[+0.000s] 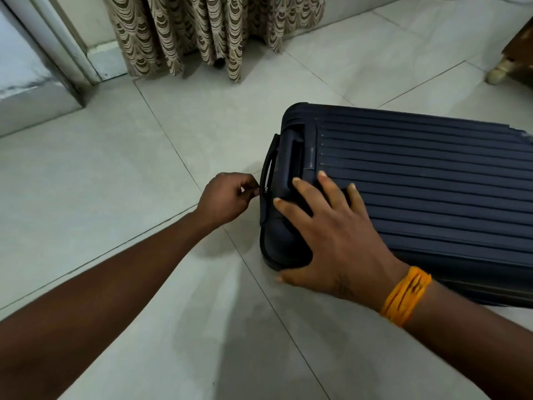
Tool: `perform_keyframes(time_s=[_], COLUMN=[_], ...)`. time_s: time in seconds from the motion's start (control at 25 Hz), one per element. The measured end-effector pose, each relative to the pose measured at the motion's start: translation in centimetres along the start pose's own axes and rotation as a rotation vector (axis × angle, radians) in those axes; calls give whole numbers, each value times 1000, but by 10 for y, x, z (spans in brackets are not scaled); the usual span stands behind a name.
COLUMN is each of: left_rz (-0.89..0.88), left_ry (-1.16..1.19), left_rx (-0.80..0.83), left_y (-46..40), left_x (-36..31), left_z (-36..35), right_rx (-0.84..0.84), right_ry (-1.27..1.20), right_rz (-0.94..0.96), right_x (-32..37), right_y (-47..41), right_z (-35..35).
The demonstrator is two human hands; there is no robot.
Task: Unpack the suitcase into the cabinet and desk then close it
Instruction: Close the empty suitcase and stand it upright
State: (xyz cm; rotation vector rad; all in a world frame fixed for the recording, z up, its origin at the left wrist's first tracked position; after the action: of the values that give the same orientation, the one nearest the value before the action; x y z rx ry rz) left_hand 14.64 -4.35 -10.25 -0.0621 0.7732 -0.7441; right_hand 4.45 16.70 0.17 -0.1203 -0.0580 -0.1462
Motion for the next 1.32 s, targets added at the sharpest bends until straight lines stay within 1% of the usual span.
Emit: perform_keyframes(time_s=[0.08,0.16,0.2,0.28,0.4,0.52,0.6,0.64,0.68,0.72,0.76,0.8,0.84,0.88,0.92,0.96,1.0,1.04,1.08,1.16,1.24,1.32], left_rz=[-95,-214,-243,-206,-145,-150,-139,-129,-127,-144,-193,-274,-372,-467,-550,-622,-682,-731,-776,-820,-813,-804], left_ry=[-93,-116,-103,-28,39,68,70,80,88,90,91,96,108,116,106,74,30,-10,-35,-76,-129,-198], left_rx=[-9,-26,-34,-53,-111,-116,-85,-50,-19,-7,-29,-95,-185,-272,-331,-359,-354,-313,-251,-130,-45,-31], left_y=[2,12,24,57,98,109,114,117,121,124,126,125,121,114,105,93,79,67,60,49,43,40], left_x=[-4,-6,-4,0,-11,-31,-40,-44,-48,-52,-56,-62,-69,-77,-84,-91,-95,-98,-99,-102,-103,-103], left_z=[5,13,19,28,28,16,5,-1,-4,-3,2,12,25,38,47,52,56,54,51,41,29,20], right_rx=[-19,-87,-131,-185,-206,-232,-265,-338,-482,-675,-843,-946,-978,-939,-842,-702,-544,-415,-339,-299,-317,-353], right_ry=[141,119,91,51,29,-4,-35,-62,-106,-170,-247,-321,-392,-444,-479,-506,-499,-472,-457,-494,-570,-700], right_rz=[22,-5,-17,-48,-72,-77,-113,-126,-134,-145,-183,-257,-363,-499,-648,-788,-892,-937,-948,-948,-983,-1037], right_x=[1,-7,-12,-17,-13,-8,-6,-4,0,5,8,10,11,12,13,14,16,16,16,16,21,31], right_y=[10,-4,-15,-34,-50,-55,-47,-38,-25,-8,12,33,50,63,74,80,77,72,66,47,30,20], right_z=[-7,-2,4,14,9,1,-7,-12,-14,-13,-15,-20,-28,-40,-57,-77,-96,-111,-120,-128,-131,-138])
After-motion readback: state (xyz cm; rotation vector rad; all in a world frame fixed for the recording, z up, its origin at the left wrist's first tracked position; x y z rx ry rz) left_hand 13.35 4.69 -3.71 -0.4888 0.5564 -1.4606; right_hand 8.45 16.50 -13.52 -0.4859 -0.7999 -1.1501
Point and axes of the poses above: each hand's wrist, its own y-axis away from the middle knuckle, its own z-axis out of the back of the hand, x = y × z, the point moved 4 cm from there along -y, towards the middle knuckle, and after that the axes turned 14 degrees about -x, right-handed, at the moved point
